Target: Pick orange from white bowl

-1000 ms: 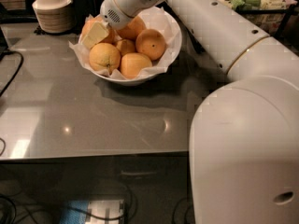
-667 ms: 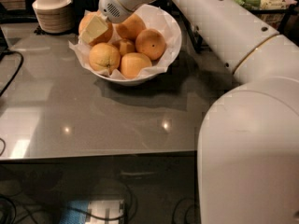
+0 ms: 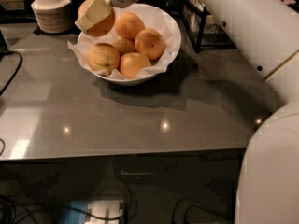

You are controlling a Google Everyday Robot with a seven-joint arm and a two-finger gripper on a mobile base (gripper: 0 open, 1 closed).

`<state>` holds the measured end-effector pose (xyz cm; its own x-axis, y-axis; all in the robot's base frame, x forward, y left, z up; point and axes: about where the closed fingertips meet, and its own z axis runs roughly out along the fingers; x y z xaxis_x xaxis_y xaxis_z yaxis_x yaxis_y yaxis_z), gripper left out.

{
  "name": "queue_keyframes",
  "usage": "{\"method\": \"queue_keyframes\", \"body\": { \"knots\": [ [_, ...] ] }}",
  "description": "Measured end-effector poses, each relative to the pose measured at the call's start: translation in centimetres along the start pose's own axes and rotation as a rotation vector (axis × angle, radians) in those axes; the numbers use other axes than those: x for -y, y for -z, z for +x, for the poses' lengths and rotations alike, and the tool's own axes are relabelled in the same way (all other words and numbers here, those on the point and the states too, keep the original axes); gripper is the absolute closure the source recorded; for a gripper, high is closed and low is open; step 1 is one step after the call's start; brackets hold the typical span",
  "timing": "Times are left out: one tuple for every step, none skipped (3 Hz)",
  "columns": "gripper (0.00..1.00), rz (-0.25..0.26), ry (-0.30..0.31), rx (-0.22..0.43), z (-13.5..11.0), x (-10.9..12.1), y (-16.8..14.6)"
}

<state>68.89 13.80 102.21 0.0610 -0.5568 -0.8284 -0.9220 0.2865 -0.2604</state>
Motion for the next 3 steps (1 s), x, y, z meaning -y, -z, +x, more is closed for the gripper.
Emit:
{"method": "queue_keyframes", "body": {
  "knots": [
    [1.00, 0.099, -0.034, 0.084, -0.3, 0.9, 4.3],
    [1.00, 0.194, -0.105, 0.146, 1.6, 2.4, 8.4],
    [1.00, 0.241, -0.121, 0.218, 2.0, 1.5, 12.1]
  ]
}}
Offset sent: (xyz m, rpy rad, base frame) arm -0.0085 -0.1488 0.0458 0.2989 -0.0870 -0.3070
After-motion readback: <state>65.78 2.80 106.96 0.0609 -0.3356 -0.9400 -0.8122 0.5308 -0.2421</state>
